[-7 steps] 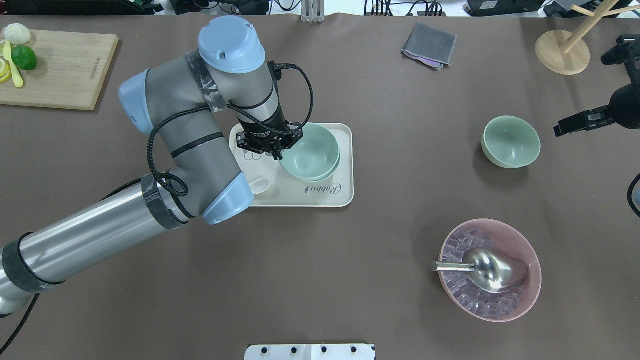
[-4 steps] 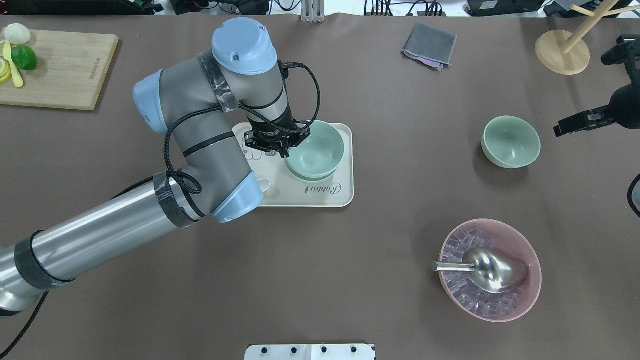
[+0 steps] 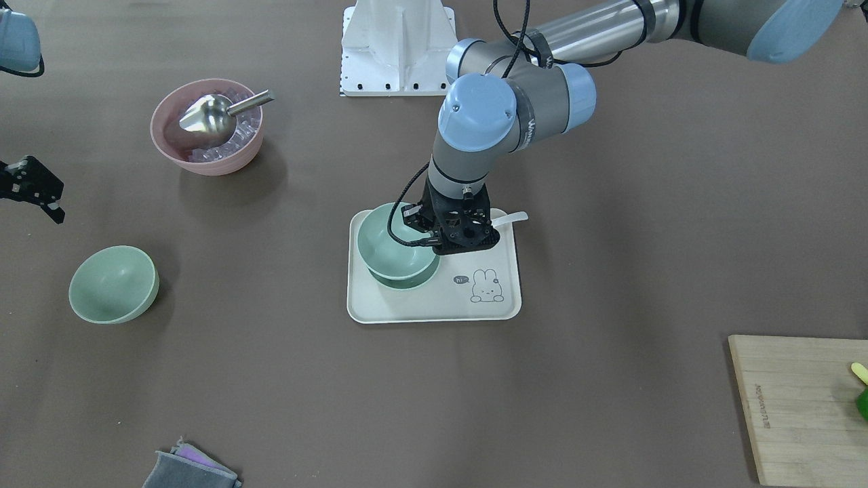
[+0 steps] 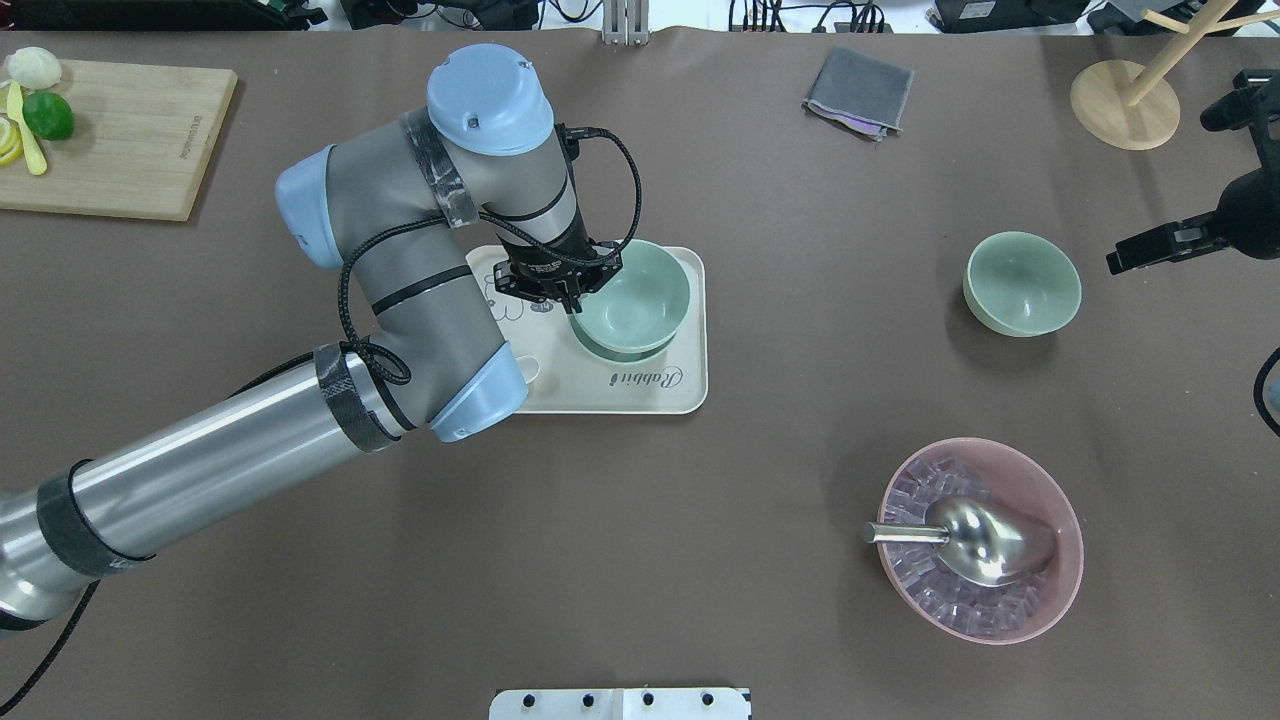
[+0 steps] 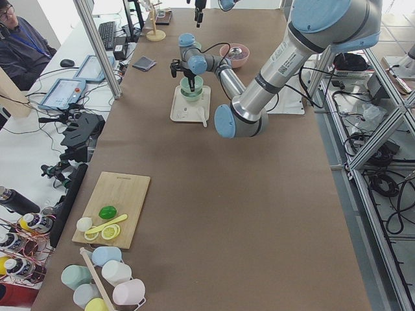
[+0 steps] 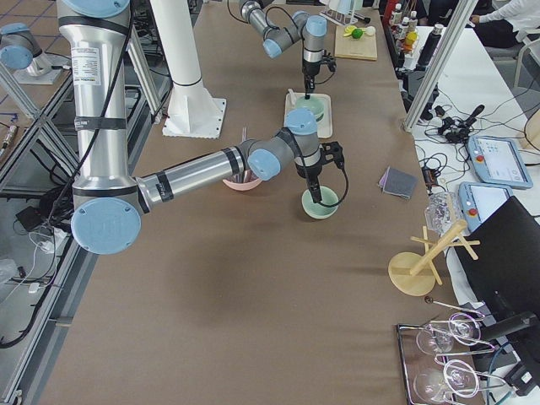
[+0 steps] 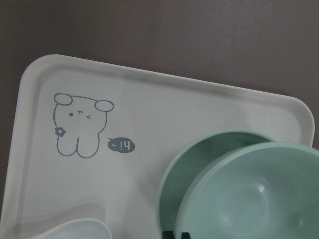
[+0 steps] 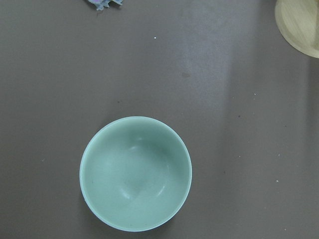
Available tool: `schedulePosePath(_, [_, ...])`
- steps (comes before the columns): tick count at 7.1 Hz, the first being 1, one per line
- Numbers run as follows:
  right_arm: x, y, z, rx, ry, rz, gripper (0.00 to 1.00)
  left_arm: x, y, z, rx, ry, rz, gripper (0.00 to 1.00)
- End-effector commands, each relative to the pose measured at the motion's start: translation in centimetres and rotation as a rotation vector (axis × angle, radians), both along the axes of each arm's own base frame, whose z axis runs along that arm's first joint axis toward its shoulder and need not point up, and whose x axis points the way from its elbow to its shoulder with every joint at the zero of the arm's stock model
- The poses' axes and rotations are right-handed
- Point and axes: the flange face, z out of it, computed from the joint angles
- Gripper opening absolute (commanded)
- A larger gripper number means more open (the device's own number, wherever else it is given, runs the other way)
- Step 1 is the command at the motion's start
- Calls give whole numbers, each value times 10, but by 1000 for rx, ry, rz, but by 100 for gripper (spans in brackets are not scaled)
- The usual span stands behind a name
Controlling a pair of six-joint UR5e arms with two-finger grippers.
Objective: Stack green bowls together
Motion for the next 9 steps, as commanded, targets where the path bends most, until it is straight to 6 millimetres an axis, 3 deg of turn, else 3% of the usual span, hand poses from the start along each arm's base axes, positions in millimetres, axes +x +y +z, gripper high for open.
schedulePosePath(1, [0,0,1,-1,1,0,100,2,-1,4,2,-2,3,0])
schedulePosePath(4, [0,0,1,-1,2,1,100,11,-9,16,17,14,4,0])
schedulePosePath(9, [-1,0,1,-1,2,-1,100,15,-6,18,17,13,11,0])
